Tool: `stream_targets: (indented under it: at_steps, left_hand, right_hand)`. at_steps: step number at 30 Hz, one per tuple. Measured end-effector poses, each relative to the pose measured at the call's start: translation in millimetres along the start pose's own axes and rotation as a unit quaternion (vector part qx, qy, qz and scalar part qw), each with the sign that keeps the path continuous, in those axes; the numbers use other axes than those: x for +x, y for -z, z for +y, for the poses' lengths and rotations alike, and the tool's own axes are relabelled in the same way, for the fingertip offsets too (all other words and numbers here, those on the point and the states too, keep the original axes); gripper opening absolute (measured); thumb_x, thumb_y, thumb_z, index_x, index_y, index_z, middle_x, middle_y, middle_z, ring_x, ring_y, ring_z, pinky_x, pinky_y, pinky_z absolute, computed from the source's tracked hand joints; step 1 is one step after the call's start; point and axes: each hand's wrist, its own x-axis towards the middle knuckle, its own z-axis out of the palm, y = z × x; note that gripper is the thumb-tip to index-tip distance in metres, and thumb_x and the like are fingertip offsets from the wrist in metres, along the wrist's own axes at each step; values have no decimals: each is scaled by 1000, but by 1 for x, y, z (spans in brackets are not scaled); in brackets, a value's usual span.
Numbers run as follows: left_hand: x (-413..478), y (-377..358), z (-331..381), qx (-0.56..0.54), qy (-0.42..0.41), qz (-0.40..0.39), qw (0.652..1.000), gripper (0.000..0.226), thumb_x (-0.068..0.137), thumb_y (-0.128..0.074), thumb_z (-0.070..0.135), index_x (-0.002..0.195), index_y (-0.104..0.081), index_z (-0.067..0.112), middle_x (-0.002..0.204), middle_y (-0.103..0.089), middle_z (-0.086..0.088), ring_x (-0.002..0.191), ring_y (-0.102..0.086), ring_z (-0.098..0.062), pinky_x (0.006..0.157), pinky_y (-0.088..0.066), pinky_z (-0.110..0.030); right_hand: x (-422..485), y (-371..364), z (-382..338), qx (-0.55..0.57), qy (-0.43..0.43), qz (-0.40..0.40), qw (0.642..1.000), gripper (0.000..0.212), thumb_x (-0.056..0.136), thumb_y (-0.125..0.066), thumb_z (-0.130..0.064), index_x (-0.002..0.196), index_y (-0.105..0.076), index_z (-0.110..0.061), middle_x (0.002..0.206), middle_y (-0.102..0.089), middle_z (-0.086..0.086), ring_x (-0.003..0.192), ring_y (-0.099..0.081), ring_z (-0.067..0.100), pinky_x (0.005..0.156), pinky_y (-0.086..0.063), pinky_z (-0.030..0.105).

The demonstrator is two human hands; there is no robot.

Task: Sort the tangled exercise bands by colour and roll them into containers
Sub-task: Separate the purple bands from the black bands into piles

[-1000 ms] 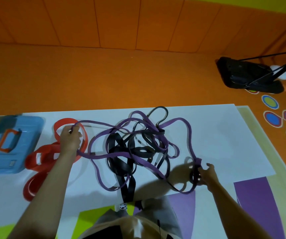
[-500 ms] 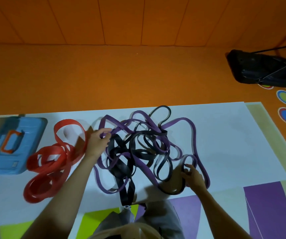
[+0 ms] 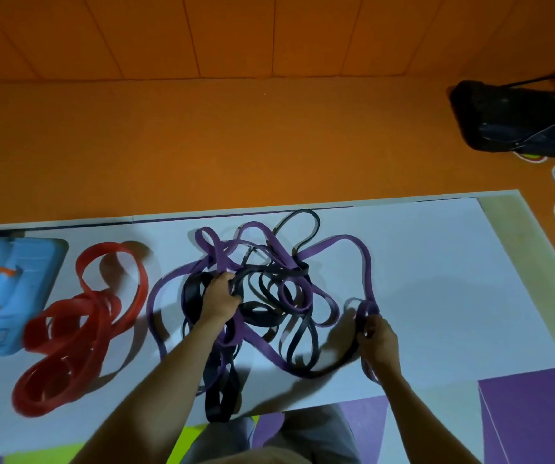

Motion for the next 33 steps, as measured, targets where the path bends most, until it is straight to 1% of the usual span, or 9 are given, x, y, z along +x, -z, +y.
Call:
stream_targets:
  at_steps: [4, 7, 10, 16, 20, 24, 28, 31, 33]
  left_hand:
    - [-8, 13, 7, -91, -7, 78, 993, 36, 91, -60, -11, 110, -65, 18, 114, -65, 2, 111, -59, -17, 82, -44, -16]
    - [-15, 27, 4, -110, -26, 118, 987, 40, 91, -62, -11, 112, -67, 22, 117, -67, 2, 113, -60, -18, 92, -49, -26]
    - [-20, 39, -7, -109, -31, 133, 985, 49, 89, -63, -11, 117, -69, 29, 120, -71, -1, 114, -66, -20, 99, -56, -39]
    - [-38, 54, -17, -39, -90, 56, 994, 63, 83, -65, -16, 122, -65, 33, 121, -66, 2, 111, -61, -6, 85, -44, -1]
    - [-42, 56, -26, 8, -89, -3, 996, 77, 82, -68, -15, 141, -55, 32, 122, -61, 3, 114, -57, -5, 98, -46, -12]
    - [-36, 58, -25, 50, -99, -32, 993, 89, 85, -74, -8, 160, -35, 21, 152, -50, -1, 140, -47, -18, 105, -39, -15]
    - [-28, 68, -25, 45, -111, -35, 992, 92, 95, -63, -7, 165, -20, 34, 167, -28, 5, 146, -40, -11, 111, -36, -19]
    - [-25, 92, -24, -10, -116, -15, 993, 79, 97, -52, -15, 156, -42, 35, 162, -34, -1, 113, -70, -17, 91, -62, -39]
    - [-25, 113, -22, -37, -126, 15, 991, 63, 98, -49, -17, 138, -58, 31, 154, -41, -4, 102, -73, -17, 71, -66, -38]
  right_hand:
    - [25, 6, -10, -53, 4, 52, 997, 45, 82, -83, -23, 114, -52, -19, 108, -60, 2, 98, -60, 24, 79, -60, 49]
    - [36, 2, -26, -97, 116, 121, 981, 37, 88, -77, -30, 114, -57, -13, 110, -58, 9, 102, -52, 31, 84, -53, 48]
    - [51, -15, -47, -85, 173, 15, 981, 30, 99, -67, -27, 125, -60, -14, 127, -57, 7, 119, -51, 27, 98, -52, 43]
    - [55, -53, -72, -233, 232, -127, 936, 56, 101, -59, -25, 153, -41, -19, 150, -48, 10, 130, -54, 36, 105, -51, 53]
    - [46, -59, -77, -278, 146, -127, 941, 53, 98, -63, -26, 146, -39, -24, 130, -50, 10, 109, -65, 38, 92, -58, 51]
    - [34, -58, -66, -282, 81, -153, 943, 37, 97, -59, -16, 129, -41, -18, 110, -65, 11, 96, -69, 34, 78, -56, 43]
    - [16, -55, -50, -223, 50, -160, 960, 24, 103, -53, -19, 125, -48, -12, 107, -69, 12, 94, -69, 32, 82, -59, 48]
    - [3, -59, -40, -159, 45, -169, 972, 32, 105, -55, -27, 133, -52, -12, 116, -71, 12, 101, -69, 29, 90, -57, 47]
    - [-2, -64, -34, -123, 38, -180, 975, 48, 104, -53, -45, 143, -49, -16, 133, -67, 11, 112, -67, 29, 97, -54, 43]
